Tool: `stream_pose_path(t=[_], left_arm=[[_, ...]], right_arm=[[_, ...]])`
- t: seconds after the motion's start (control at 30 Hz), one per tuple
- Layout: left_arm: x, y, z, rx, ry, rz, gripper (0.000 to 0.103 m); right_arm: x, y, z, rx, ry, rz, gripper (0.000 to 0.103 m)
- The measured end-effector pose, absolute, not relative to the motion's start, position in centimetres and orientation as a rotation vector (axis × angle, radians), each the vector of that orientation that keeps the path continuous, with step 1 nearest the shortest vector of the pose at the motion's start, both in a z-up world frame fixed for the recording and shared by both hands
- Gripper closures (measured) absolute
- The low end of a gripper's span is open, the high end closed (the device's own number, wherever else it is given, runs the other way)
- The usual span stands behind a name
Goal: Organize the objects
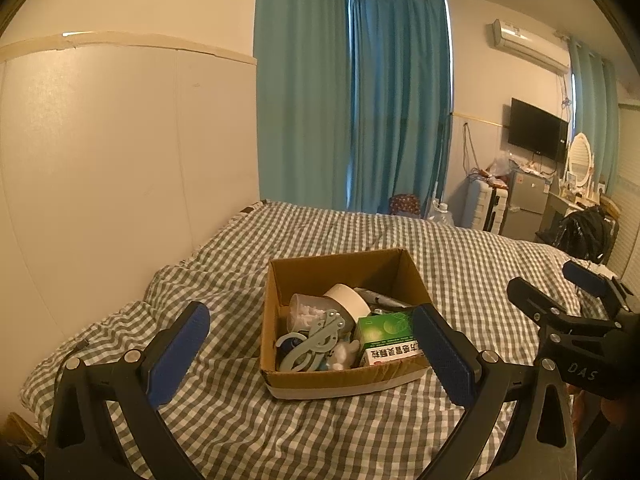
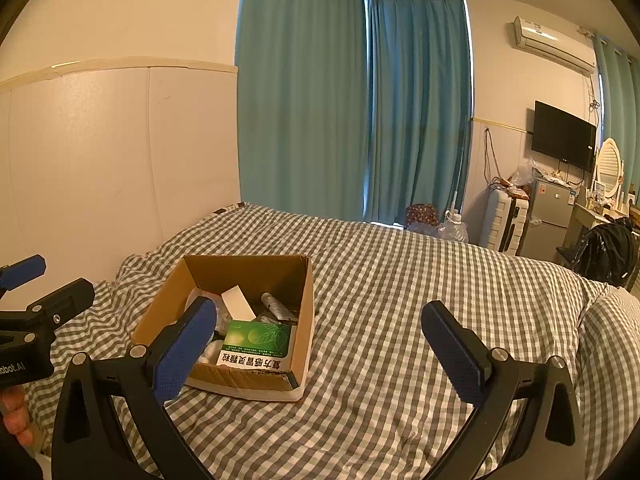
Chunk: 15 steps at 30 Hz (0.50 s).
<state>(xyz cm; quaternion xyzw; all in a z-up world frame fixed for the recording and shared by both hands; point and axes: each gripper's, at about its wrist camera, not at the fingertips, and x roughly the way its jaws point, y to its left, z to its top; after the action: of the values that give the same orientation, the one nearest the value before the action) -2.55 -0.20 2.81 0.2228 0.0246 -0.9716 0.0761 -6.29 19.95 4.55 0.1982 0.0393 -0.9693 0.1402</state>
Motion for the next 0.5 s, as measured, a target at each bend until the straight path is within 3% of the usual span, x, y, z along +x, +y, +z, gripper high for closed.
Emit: stream_pose_path(t=[0.5], left_arm=[[-2.49, -0.05, 2.73, 0.644, 0.021, -2.898, 0.000]], right_arm=[[-6.56, 20.01, 4.31, 0.586, 0.120, -2.795, 0.000]])
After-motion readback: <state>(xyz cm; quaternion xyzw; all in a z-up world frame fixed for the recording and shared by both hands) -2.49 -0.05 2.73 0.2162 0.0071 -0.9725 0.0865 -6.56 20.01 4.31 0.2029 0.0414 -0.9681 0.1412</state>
